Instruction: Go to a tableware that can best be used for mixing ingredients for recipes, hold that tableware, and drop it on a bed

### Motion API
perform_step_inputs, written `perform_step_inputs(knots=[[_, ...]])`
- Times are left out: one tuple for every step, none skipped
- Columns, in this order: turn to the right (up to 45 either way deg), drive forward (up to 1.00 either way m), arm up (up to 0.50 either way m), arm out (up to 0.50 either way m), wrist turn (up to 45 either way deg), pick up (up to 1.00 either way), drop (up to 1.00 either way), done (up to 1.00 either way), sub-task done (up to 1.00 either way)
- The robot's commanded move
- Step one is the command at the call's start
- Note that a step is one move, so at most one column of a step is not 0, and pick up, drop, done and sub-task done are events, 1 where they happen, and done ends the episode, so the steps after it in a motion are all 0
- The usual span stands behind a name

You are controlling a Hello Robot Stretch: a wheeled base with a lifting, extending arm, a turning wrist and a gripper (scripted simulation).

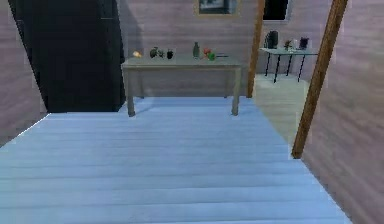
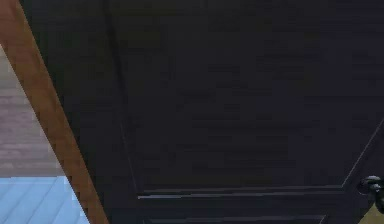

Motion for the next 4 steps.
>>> perform_step_inputs(knots=[[0.0, 0.05, 0.00, 0.00, 0.0, 0.00, 0.00, 0.00, 0.00], [-24.0, 0.00, 0.00, 0.00, 0.0, 0.00, 0.00, 0.00, 0.00], [0.0, 0.65, 0.00, 0.00, 0.0, 0.00, 0.00, 0.00, 0.00], [-36.0, 0.00, 0.00, 0.00, 0.0, 0.00, 0.00, 0.00, 0.00]])
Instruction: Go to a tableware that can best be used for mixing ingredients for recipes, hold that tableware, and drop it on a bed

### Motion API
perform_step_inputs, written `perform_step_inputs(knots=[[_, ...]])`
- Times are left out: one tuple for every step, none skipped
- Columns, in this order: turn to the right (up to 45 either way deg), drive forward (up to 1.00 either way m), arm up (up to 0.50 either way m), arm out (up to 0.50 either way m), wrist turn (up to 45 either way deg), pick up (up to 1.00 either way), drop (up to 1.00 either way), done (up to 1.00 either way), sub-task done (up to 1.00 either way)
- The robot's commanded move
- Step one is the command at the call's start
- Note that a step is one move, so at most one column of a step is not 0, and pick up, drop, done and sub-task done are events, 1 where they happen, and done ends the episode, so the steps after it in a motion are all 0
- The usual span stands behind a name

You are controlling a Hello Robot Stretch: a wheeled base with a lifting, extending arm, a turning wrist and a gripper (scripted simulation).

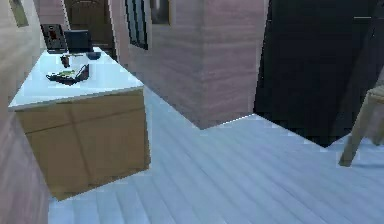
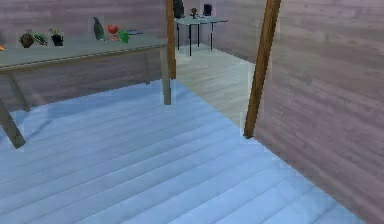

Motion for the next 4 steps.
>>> perform_step_inputs(knots=[[0.0, 1.00, 0.00, 0.00, 0.0, 0.00, 0.00, 0.00, 0.00], [0.0, 0.75, 0.00, 0.00, 0.0, 0.00, 0.00, 0.00, 0.00], [-30.0, 0.00, 0.00, 0.00, 0.0, 0.00, 0.00, 0.00, 0.00], [0.0, 1.00, 0.00, 0.00, 0.0, 0.00, 0.00, 0.00, 0.00]])
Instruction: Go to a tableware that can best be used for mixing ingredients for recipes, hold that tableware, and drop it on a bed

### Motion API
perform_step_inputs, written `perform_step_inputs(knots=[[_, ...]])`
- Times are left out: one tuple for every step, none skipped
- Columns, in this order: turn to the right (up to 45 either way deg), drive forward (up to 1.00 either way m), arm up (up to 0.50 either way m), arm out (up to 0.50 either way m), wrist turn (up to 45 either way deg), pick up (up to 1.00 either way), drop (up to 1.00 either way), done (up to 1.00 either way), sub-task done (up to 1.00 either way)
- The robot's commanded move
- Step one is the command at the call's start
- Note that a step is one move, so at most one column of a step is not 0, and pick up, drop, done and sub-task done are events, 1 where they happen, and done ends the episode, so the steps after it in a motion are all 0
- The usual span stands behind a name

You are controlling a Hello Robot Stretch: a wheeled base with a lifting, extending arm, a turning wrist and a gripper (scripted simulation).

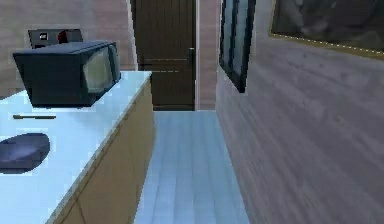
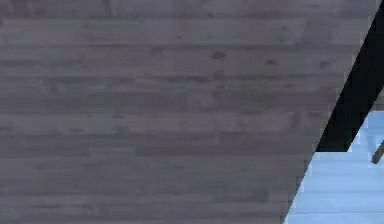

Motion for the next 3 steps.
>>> perform_step_inputs(knots=[[-21.0, 0.00, 0.00, 0.00, 0.0, 0.00, 0.00, 0.00, 0.00], [0.0, 0.10, 0.00, 0.00, 0.0, 0.00, 0.00, 0.00, 0.00], [-45.0, 0.00, 0.00, 0.00, 0.0, 0.00, 0.00, 0.00, 0.00]])
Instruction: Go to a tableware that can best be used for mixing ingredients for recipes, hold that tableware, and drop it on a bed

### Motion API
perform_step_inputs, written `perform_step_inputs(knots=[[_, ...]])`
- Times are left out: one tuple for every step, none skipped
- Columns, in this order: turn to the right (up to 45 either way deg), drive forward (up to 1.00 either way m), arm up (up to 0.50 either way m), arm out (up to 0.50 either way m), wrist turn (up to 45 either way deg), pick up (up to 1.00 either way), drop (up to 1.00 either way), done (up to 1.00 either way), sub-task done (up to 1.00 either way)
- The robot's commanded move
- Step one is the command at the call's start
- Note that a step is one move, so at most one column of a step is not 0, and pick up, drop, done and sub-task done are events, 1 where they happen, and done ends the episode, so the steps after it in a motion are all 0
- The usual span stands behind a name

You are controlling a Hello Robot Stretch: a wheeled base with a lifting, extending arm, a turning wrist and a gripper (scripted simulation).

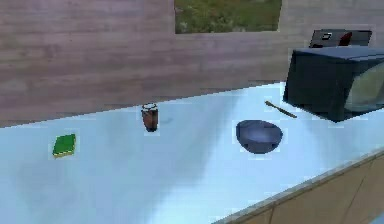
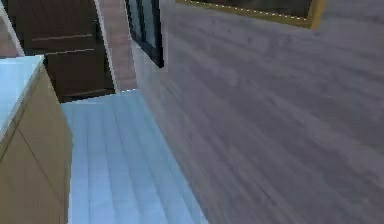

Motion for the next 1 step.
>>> perform_step_inputs(knots=[[-45.0, 0.00, 0.00, 0.00, 0.0, 0.00, 0.00, 0.00, 0.00]])
